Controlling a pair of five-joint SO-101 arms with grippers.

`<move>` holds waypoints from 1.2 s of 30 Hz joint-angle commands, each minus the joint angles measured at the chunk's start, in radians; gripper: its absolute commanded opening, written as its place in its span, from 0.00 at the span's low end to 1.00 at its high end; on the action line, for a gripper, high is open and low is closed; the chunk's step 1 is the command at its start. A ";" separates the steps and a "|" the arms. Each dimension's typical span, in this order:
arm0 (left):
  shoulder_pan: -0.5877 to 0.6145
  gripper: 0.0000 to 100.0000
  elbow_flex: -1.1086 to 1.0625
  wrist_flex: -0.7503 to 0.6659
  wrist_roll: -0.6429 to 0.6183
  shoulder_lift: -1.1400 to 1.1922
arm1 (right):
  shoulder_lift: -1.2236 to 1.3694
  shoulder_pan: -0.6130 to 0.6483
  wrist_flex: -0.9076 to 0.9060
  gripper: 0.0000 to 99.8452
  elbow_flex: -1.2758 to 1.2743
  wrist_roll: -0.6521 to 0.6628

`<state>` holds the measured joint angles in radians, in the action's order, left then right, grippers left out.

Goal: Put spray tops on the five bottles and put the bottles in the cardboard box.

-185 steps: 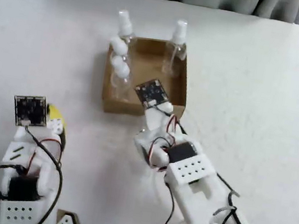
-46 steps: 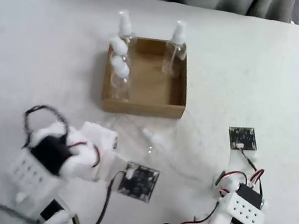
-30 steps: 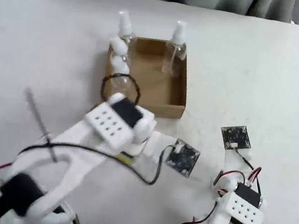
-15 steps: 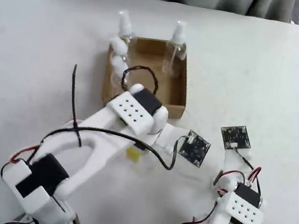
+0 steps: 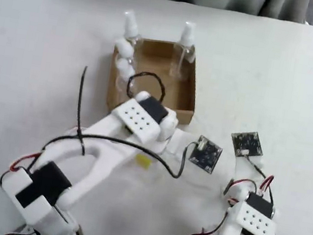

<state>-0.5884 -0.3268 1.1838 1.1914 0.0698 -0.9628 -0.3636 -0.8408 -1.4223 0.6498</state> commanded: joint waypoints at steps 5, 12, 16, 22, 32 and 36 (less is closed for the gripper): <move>0.008 0.28 -0.057 -0.094 -0.029 -0.004 | -0.013 0.008 0.010 0.03 0.005 0.009; 0.002 0.28 -0.124 -0.149 -0.031 -0.004 | -0.013 0.008 0.010 0.03 0.005 0.009; 0.007 0.28 -0.121 -0.150 -0.032 0.028 | -0.013 0.008 0.010 0.03 0.005 0.009; 0.019 0.21 -0.077 -0.149 -0.029 0.120 | -0.013 0.008 0.010 0.03 0.005 0.037; -0.005 0.02 -0.069 -0.109 -0.037 0.117 | -0.013 0.008 0.010 0.03 0.005 0.037; -0.053 0.02 -0.046 -0.061 -0.084 0.094 | -0.012 0.008 0.010 0.03 0.005 0.038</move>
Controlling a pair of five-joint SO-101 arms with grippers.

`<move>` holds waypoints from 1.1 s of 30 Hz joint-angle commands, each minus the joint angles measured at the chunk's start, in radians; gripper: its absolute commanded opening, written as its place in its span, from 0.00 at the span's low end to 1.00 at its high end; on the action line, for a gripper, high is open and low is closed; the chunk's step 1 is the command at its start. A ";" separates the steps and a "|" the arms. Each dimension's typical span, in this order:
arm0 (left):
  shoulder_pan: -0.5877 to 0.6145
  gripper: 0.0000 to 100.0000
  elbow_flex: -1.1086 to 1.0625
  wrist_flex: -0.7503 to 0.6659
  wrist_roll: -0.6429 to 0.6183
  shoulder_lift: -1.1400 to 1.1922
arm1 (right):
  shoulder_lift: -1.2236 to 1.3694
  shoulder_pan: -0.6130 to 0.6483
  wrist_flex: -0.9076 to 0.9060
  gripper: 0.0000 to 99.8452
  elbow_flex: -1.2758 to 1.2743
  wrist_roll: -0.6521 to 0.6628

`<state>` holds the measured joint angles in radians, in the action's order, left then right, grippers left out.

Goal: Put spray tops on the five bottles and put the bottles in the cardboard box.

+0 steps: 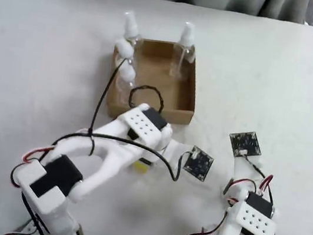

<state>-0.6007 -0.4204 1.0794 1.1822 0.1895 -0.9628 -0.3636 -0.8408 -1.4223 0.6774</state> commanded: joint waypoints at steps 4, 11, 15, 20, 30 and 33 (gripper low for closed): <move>-0.062 0.02 0.089 0.043 -0.324 -0.077 | -0.012 0.008 0.010 0.03 0.005 0.011; 0.015 0.02 0.058 0.086 -0.551 -0.107 | -0.012 0.010 0.010 0.03 0.005 0.012; 0.094 0.02 0.008 0.077 -0.672 -0.107 | -0.012 0.010 0.010 0.03 0.005 0.012; 0.186 0.02 -0.048 0.077 -0.786 -0.108 | -0.012 0.010 0.010 0.03 0.005 0.014; 0.344 0.02 -0.132 0.075 -0.789 -0.151 | -0.012 0.010 0.010 0.03 0.005 0.014; 0.369 0.02 -0.196 0.074 -0.793 -0.286 | -0.012 0.010 0.010 0.03 0.005 0.014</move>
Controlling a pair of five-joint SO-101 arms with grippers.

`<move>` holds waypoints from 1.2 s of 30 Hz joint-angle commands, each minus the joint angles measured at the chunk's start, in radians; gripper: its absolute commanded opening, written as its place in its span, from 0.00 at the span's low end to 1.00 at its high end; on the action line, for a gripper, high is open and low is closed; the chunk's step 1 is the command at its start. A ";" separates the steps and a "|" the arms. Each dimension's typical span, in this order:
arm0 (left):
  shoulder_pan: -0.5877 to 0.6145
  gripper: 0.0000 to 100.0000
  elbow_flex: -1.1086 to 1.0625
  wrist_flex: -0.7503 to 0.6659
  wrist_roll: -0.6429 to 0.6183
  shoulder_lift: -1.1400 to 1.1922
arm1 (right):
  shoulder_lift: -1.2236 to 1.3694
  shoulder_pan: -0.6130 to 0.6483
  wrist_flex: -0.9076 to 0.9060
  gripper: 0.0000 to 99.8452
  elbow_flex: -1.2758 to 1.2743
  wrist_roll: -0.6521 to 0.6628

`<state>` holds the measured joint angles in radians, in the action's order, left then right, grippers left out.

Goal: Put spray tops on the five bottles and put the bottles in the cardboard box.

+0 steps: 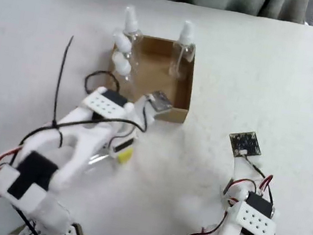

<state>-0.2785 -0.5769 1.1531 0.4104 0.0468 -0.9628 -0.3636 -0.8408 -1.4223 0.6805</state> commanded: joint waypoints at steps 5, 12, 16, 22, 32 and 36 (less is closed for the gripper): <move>0.087 0.02 -0.183 -0.028 -0.127 -0.357 | -0.012 0.010 0.010 0.03 0.005 0.009; 0.180 0.02 -0.264 -0.026 -0.127 -0.401 | -0.012 0.010 0.010 0.03 0.005 0.011; 0.275 0.02 -0.265 -0.026 -0.132 -0.407 | -0.012 0.010 0.010 0.03 0.005 0.011; 0.395 0.02 -0.270 -0.075 -0.135 -0.401 | -0.012 0.010 0.010 0.03 0.005 0.011; 0.418 0.25 -0.356 -0.190 -0.290 -0.407 | -0.012 0.010 0.010 0.03 0.005 0.011; 0.417 0.26 -0.354 -0.187 -0.288 -0.409 | -0.012 0.010 0.010 0.03 0.005 0.011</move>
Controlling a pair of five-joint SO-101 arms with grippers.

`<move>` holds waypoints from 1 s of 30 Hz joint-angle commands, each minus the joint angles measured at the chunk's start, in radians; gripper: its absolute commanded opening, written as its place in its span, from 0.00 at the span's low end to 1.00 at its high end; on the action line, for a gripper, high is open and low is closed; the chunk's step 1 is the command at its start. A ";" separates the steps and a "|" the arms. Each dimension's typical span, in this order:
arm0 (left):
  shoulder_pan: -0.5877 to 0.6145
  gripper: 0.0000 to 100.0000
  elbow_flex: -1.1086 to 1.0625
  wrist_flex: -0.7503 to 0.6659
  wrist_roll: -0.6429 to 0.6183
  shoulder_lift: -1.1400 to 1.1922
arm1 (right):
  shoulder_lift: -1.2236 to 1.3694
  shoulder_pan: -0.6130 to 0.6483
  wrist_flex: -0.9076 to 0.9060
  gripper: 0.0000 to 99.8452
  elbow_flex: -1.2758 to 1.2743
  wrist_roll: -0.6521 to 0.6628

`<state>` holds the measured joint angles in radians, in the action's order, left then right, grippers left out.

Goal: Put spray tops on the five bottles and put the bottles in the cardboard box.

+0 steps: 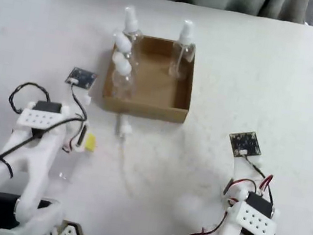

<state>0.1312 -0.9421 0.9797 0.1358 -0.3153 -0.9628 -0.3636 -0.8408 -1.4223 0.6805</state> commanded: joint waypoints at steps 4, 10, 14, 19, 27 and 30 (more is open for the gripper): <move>0.004 0.33 0.011 -0.006 -0.015 -0.047 | -0.010 0.010 0.010 0.03 0.005 0.011; 0.002 0.38 0.068 0.068 0.095 -0.041 | -0.010 0.010 0.010 0.03 0.005 0.011; 0.004 0.38 0.091 0.068 0.149 -0.039 | -0.010 0.010 0.010 0.03 0.005 0.011; 0.002 0.38 0.097 -0.006 0.149 -0.028 | -0.012 0.010 0.010 0.03 0.005 0.012; 0.010 0.38 0.155 -0.003 0.133 0.105 | -0.012 0.010 0.010 0.03 0.005 0.012; 0.007 0.36 0.189 0.021 0.098 0.140 | -0.012 0.010 0.010 0.03 0.005 0.012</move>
<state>0.1312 -0.8239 0.9858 0.2601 -0.1849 -0.9628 -0.3636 -0.8408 -1.4223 0.6866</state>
